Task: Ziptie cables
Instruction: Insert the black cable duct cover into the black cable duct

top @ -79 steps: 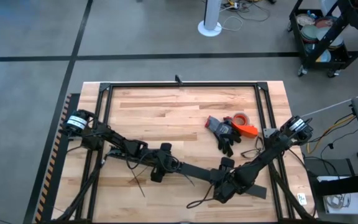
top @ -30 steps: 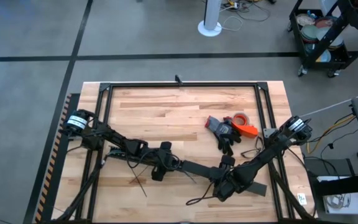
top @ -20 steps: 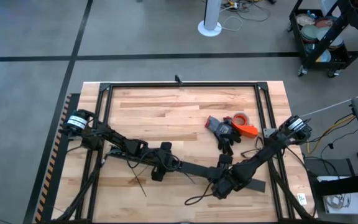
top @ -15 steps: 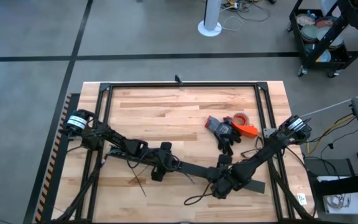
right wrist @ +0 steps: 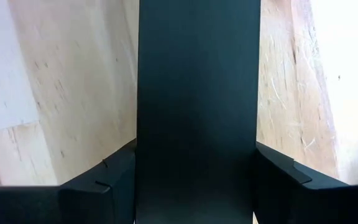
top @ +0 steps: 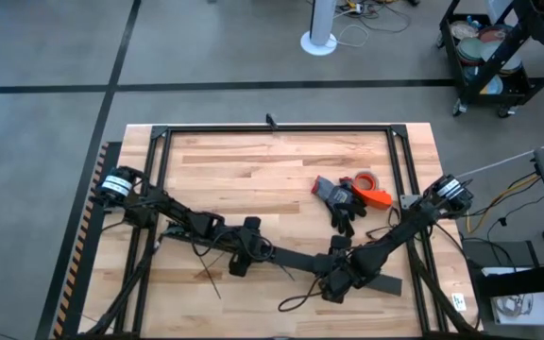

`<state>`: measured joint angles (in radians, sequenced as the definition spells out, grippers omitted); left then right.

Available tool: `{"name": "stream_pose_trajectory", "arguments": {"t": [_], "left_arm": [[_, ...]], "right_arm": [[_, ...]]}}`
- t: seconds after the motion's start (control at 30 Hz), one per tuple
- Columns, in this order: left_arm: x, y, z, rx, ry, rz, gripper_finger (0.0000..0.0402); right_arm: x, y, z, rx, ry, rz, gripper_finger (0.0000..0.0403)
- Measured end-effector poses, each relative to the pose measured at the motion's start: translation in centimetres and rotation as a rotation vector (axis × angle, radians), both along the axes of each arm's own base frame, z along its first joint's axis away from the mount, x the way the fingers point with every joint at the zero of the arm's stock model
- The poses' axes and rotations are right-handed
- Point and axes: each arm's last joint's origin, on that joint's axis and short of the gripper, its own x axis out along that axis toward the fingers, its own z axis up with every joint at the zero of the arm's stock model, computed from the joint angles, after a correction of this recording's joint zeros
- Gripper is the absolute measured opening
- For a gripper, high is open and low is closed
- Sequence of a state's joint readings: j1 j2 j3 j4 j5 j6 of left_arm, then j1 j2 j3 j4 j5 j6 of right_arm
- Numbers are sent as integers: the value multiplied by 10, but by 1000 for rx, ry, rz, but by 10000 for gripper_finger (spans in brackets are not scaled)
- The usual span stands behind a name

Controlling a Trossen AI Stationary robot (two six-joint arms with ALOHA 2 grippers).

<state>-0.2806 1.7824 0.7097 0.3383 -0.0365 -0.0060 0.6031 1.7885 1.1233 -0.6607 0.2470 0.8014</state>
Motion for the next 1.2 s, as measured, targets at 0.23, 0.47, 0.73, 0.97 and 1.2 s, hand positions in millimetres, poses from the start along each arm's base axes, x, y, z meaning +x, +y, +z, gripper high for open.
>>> {"name": "stream_pose_trajectory", "arguments": {"t": [0.23, 0.47, 0.73, 0.97, 1.2], "left_arm": [[0, 0, 0, -2, -1, 4, 236], [0, 1, 0, -5, 0, 12, 234], [1, 1, 0, -13, -6, 24, 236], [2, 2, 1, -17, -16, 40, 235], [2, 2, 1, -12, -16, 38, 234]], "right_arm": [[1, 0, 1, 4, -10, -6, 213], [2, -1, 3, -9, -11, -13, 213], [3, -1, 4, -2, -22, -56, 213], [0, -4, 5, -37, -1, -98, 213], [1, -4, 5, -42, 5, -86, 213]]}}
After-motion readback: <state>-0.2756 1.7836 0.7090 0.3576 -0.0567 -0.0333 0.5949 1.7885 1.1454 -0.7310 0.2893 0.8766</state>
